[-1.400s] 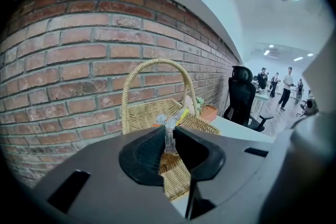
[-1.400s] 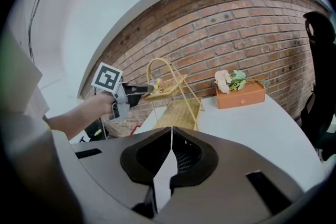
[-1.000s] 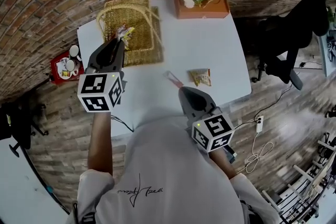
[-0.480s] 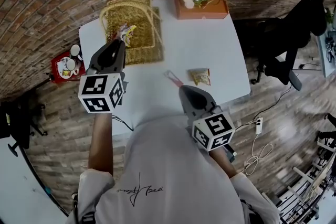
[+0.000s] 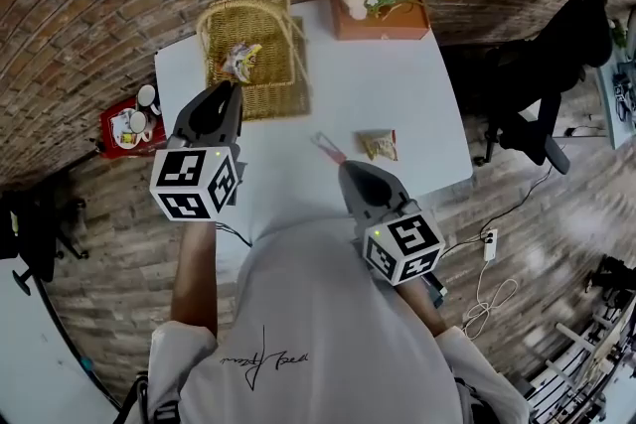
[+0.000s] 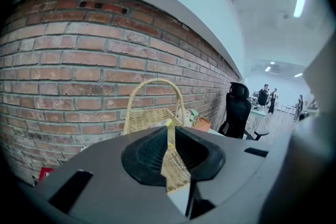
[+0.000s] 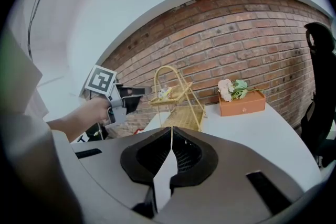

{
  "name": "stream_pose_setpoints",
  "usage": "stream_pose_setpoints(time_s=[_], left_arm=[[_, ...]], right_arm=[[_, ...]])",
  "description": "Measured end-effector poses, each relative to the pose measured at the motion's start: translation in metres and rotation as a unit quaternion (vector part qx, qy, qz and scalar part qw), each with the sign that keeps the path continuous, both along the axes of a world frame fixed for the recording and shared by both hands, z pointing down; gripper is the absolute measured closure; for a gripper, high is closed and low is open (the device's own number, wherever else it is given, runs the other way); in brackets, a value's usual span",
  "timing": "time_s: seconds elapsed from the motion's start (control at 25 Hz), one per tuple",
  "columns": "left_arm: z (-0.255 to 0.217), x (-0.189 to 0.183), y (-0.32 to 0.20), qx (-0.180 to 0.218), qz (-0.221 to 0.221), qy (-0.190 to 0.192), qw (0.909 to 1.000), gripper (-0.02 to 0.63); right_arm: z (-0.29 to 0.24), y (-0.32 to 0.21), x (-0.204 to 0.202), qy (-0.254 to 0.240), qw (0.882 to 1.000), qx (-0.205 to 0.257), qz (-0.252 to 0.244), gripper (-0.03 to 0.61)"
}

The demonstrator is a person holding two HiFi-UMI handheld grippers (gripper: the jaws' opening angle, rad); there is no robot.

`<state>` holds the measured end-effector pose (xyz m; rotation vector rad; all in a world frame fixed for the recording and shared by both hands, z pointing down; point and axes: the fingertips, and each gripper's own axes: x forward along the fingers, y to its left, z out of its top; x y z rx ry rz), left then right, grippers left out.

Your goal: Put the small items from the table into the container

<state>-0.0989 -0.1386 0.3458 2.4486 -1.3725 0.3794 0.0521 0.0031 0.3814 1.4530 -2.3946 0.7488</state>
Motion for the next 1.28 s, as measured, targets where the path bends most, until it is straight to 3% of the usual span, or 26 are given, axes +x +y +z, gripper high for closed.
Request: stream_pose_setpoints(time_s=[0.64, 1.28], left_arm=[[0.007, 0.015, 0.050, -0.015, 0.013, 0.025, 0.9995, 0.585], [0.017, 0.039, 0.101, -0.029, 0.058, 0.067, 0.9956, 0.603]], right_arm=[[-0.005, 0.016, 0.002, 0.000, 1.000, 0.013, -0.002, 0.557], [0.001, 0.030, 0.016, 0.012, 1.000, 0.009, 0.016, 0.557]])
